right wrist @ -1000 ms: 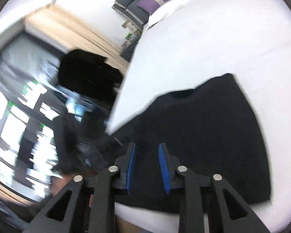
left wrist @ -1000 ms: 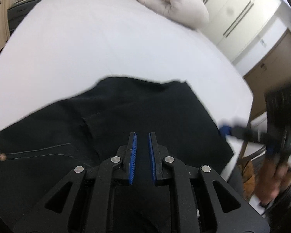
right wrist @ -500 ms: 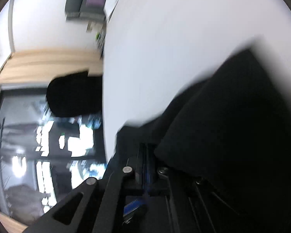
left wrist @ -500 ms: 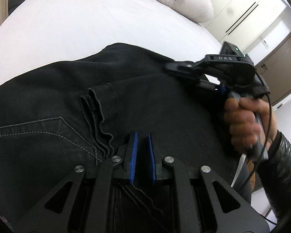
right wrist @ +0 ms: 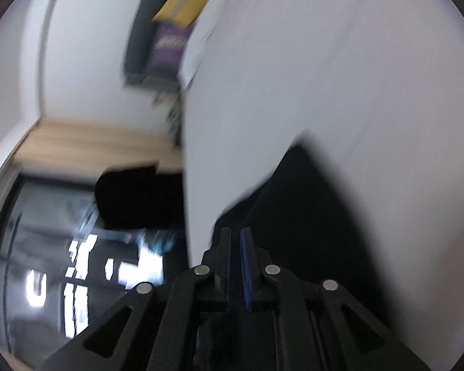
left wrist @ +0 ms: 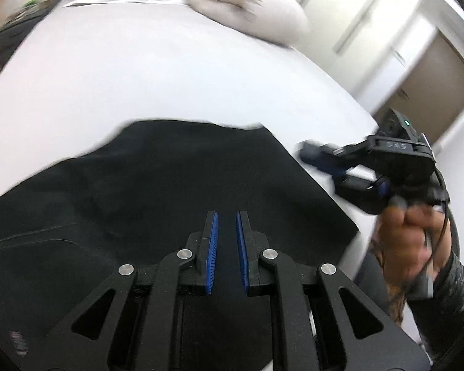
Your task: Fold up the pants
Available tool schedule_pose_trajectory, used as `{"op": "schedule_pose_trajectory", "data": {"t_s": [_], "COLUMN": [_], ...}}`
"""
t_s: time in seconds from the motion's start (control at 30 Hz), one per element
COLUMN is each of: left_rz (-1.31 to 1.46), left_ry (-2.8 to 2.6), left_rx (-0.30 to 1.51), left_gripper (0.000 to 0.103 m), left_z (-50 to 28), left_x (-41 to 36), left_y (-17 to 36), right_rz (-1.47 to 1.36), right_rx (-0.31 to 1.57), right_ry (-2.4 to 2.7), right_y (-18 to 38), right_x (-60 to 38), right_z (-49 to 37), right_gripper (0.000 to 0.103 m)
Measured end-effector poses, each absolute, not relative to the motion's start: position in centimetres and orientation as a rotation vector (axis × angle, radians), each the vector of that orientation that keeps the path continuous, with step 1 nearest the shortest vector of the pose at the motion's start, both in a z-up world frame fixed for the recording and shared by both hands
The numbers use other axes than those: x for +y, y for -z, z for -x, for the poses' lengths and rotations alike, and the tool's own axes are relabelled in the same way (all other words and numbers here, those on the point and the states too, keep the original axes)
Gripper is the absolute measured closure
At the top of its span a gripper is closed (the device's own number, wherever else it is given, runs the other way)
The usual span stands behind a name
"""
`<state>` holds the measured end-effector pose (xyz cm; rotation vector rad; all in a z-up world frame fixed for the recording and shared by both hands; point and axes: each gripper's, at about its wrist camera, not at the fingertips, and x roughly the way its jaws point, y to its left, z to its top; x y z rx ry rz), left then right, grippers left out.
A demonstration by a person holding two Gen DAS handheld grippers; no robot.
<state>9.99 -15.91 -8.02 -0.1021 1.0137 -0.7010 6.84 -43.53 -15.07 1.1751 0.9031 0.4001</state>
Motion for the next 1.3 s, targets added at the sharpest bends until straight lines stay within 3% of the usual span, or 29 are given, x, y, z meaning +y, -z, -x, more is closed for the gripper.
{"op": "schedule_pose_trajectory", "data": {"t_s": [0.07,0.13,0.5,0.53,0.73,0.9,0.97,1.3], "left_rz": [0.067,0.038,0.058,0.055,0.062,0.071,0.028,0.003], "left_ry": [0.734,0.735,0.747,0.747,0.745,0.755,0.756,0.787], "left_rx": [1.077,1.116,1.072,1.074,0.974,0.992,1.061,1.035], "left_gripper": [0.091,0.092,0.092,0.092,0.091,0.091,0.091,0.092], "left_z": [-8.8,-7.5,-4.7,-4.4,-3.7,-5.4,-4.9,-3.1], "left_x": [-17.1,-17.2,-12.3,-11.8,-11.1,-12.8,-14.0,-12.2], "left_y": [9.8,11.9,12.3,12.2,8.9,9.7,11.8,12.5], "right_rz": [-1.187,-1.220,-1.199,-1.205,-1.171,-1.187,-1.200,-1.243], "right_rx": [0.972,0.996,0.825,0.823,0.788,0.948,1.017,0.872], "right_ry": [-0.391,-0.342,-0.029,0.009,-0.222,-0.320,-0.272,-0.173], "right_y": [17.3,19.3,18.0,17.4,12.6,16.4,19.2,18.6], "right_x": [-41.8,-41.9,-50.0,-50.4,-46.3,-39.5,-39.0,-47.7], "right_z": [-5.9,-4.9,0.2,1.0,1.8,-1.1,-0.1,7.7], "right_gripper": [0.093,0.103,0.103,0.095,0.093,0.085,0.103,0.103]}}
